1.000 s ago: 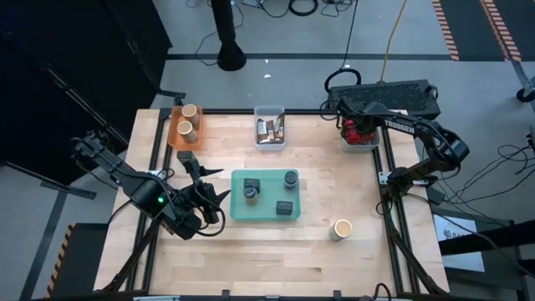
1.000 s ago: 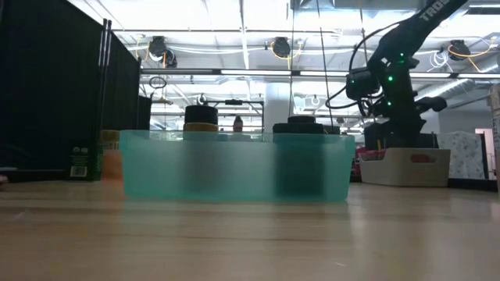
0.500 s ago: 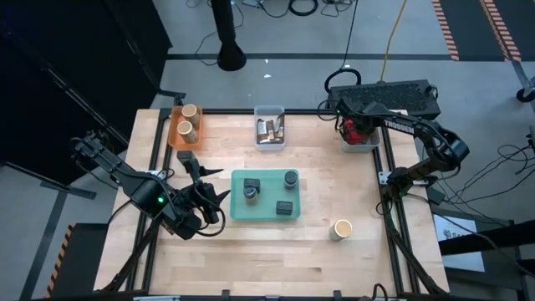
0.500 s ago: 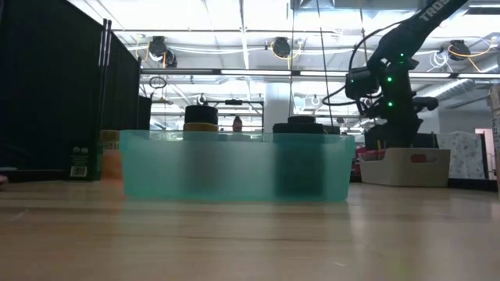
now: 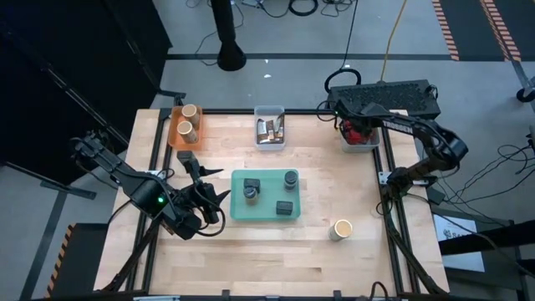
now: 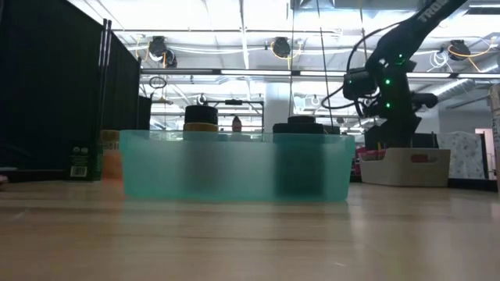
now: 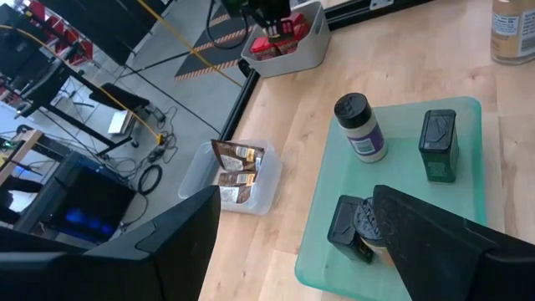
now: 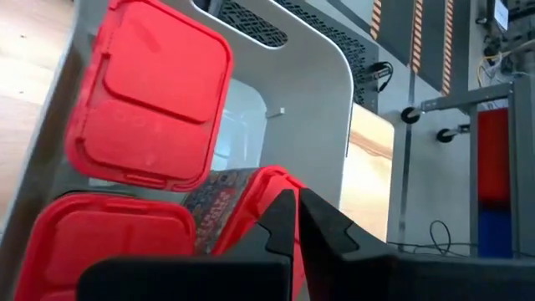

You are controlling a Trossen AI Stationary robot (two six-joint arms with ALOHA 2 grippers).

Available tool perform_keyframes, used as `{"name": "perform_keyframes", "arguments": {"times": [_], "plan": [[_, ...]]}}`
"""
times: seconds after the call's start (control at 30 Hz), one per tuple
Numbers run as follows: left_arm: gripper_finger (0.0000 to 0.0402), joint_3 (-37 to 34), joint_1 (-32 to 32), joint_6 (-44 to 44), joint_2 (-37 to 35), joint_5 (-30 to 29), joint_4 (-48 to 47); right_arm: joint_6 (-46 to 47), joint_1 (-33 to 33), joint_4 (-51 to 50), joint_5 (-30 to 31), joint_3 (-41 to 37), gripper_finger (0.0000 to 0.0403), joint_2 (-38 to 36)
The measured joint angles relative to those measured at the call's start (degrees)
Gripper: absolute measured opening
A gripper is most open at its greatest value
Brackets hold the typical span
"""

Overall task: Sort spices by type
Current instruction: Put the red spice can into the gray bin

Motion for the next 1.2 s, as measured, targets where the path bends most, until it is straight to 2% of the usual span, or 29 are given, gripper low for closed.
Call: {"name": "perform_keyframes", "arguments": {"times": [0.5, 0.73, 1.03, 1.2], "plan": [[0.0313, 0.0, -0.02, 0.02, 0.02, -0.02, 0.0, -0.49, -0.02, 2.84, -1.22, 0.02, 0.0, 2.11], [0.0313, 0.0, -0.02, 0.02, 0.02, -0.02, 0.0, 3.65, 0.33, -0.24, 1.97, 0.04, 0.0, 2.19], [0.0313, 0.0, -0.02, 0.07, 0.02, -0.02, 0.0, 2.0, 0.2, 5.35, 0.38, -2.38, 0.0001, 2.2], [0.0313, 0.0, -0.02, 0.04, 0.02, -0.02, 0.0, -2.17, 1.4, 8.67, -0.99, -2.38, 0.0001, 1.96]]}}
